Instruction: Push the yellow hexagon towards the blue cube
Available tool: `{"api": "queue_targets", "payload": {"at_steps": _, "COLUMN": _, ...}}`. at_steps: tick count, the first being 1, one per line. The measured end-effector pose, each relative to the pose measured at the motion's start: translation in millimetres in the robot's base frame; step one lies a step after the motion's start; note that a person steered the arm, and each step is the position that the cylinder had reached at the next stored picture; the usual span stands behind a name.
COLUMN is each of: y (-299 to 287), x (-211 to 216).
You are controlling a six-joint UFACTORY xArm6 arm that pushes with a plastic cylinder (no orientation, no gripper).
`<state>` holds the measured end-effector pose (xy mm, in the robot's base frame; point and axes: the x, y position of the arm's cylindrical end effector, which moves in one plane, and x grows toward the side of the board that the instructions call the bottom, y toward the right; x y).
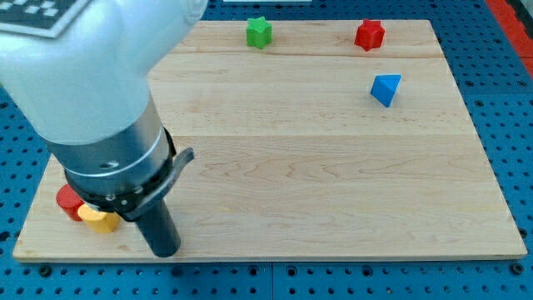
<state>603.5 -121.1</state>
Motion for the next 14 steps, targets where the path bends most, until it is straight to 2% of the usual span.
{"api": "queue_targets", "payload": {"at_steps": 2, "y": -17.4, "x": -21.8}}
{"api": "queue_targets", "payload": {"at_steps": 3, "y": 2.7, "x": -26.1}}
{"api": "queue_targets", "payload": {"at_steps": 4, "y": 48.4, "x": -74.6}}
{"api": "queue_targets", "payload": {"at_steps": 5, "y": 46.7, "x": -141.8}}
{"api": "queue_targets", "payload": {"at_steps": 6, "y": 22.8, "x": -207.3}}
{"api": "queue_targets", "payload": {"at_steps": 8, "y": -73.0, "x": -280.5}}
{"api": "queue_targets", "payload": {"at_steps": 9, "y": -112.8, "x": -272.9}}
{"api": "queue_targets", "payload": {"at_steps": 14, "y": -135.3, "x": -174.6}}
